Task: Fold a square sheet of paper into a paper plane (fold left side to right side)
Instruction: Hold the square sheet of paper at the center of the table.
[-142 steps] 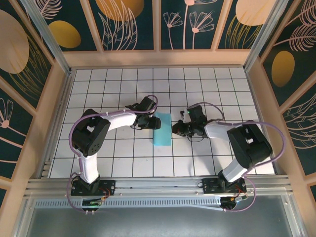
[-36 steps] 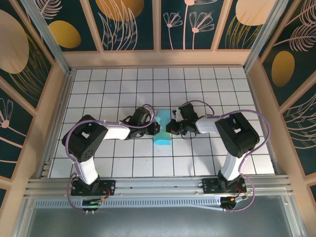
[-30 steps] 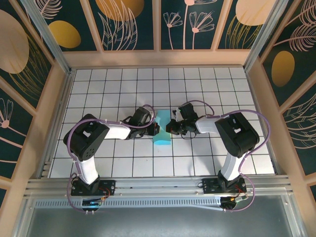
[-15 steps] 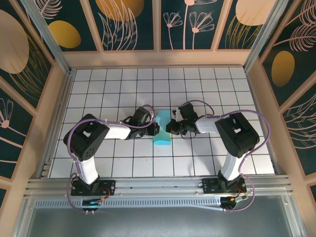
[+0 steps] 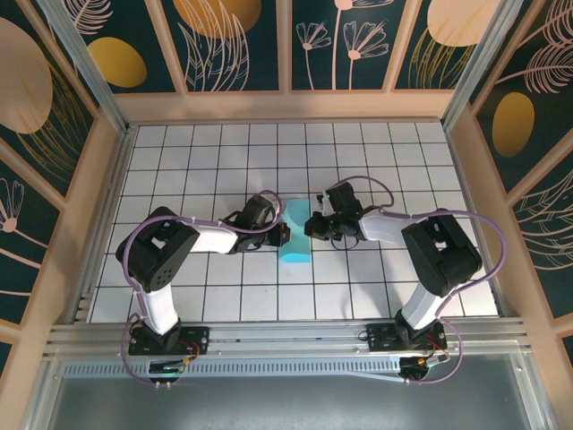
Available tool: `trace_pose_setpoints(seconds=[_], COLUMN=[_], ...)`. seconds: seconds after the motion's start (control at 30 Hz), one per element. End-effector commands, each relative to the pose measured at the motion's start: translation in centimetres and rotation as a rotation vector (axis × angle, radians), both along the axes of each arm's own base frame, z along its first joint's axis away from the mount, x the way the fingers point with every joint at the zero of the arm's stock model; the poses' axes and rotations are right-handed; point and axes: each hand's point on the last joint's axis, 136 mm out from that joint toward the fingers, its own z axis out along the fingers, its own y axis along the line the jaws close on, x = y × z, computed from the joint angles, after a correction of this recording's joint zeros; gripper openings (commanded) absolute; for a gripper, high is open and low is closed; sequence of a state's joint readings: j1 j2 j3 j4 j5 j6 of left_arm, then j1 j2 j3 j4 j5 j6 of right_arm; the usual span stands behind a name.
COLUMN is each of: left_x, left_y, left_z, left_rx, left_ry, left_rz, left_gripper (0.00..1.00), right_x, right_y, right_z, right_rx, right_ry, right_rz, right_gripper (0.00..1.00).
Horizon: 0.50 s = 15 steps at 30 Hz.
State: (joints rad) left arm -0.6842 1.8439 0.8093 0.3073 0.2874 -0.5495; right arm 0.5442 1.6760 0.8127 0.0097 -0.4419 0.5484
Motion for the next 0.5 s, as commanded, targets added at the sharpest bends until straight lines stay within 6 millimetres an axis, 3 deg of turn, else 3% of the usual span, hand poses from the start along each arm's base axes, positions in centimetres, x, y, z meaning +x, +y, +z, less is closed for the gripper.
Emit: trace_pose_setpoints(seconds=[0.0, 0.13, 0.47], left_x=[-1.0, -1.0, -1.0], left_y=[1.6, 1.5, 1.4], left_z=[-2.9, -3.0, -3.2], left_rx=[0.099, 0.098, 0.103], left_ry=[0.054, 0.056, 0.060], left_rz=[0.012, 0.012, 0.007], left_gripper=[0.00, 0.00, 0.00], right_x=[1.3, 1.9, 3.0], right_y=[0.5, 1.1, 3.5], right_z=[2.7, 2.9, 1.4], right_rx=[0.029, 0.055, 0.084], right_ry=[-0.075, -0.085, -0.056], right_rz=[0.000, 0.000, 0.027], right_gripper=[0.00, 0.00, 0.00])
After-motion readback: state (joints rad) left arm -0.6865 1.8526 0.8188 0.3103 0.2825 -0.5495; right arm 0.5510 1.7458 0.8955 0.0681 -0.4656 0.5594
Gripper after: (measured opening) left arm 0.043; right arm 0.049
